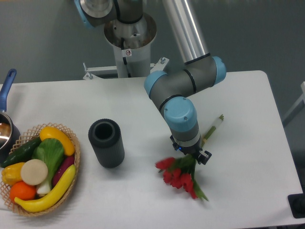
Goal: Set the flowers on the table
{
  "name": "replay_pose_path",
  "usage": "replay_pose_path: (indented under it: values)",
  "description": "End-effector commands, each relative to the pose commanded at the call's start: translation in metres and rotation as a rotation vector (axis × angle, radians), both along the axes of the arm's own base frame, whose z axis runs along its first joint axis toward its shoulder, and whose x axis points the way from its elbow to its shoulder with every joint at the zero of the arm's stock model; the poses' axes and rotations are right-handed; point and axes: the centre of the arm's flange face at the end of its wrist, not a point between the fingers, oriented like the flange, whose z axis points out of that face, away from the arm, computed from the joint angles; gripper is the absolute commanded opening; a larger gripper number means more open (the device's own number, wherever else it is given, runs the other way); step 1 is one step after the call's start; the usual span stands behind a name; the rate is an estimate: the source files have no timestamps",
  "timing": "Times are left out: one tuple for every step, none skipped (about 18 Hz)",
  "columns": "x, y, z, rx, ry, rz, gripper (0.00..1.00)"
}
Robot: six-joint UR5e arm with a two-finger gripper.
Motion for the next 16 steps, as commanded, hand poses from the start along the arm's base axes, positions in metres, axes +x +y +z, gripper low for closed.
replay_pose_path:
  values:
    - [0.002, -0.002, 0.006, 0.004, 0.005, 0.000, 0.96]
    - [0.006, -0.004, 0.012, 0.008, 0.012, -0.001, 0.99]
    - [0.010, -0.005, 0.022, 0.017, 0.022, -0.001, 1.00]
    - [0.015, -0.007, 0.033, 0.030, 0.031, -0.005, 1.00]
    - [0.019, -0.005, 0.045, 0.045, 0.042, -0.012, 1.00]
    - [0.020, -0.004, 0.057, 0.063, 0.055, -0.010, 1.00]
    - [0.022, -0.004, 0.069, 0.078, 0.069, -0.009, 1.00]
    - [0.022, -0.004, 0.080, 0.098, 0.078, -0.012, 1.00]
    - [0.022, -0.007, 0.091, 0.125, 0.076, -0.015, 1.00]
    - [0.022, -0.008, 0.104, 0.159, 0.074, -0.017, 1.00]
    - [0.018, -0.012, 0.114, 0.179, 0.070, -0.012, 1.00]
    - [0.011, -0.023, 0.126, 0.199, 0.077, 0.006, 1.00]
    - [0.006, -0.034, 0.139, 0.216, 0.076, 0.017, 1.00]
    - [0.001, -0.041, 0.146, 0.227, 0.058, -0.003, 1.00]
    - [-0.004, -0.050, 0.157, 0.242, 0.039, -0.032, 1.00]
    - [-0.009, -0.063, 0.166, 0.252, 0.011, -0.055, 1.00]
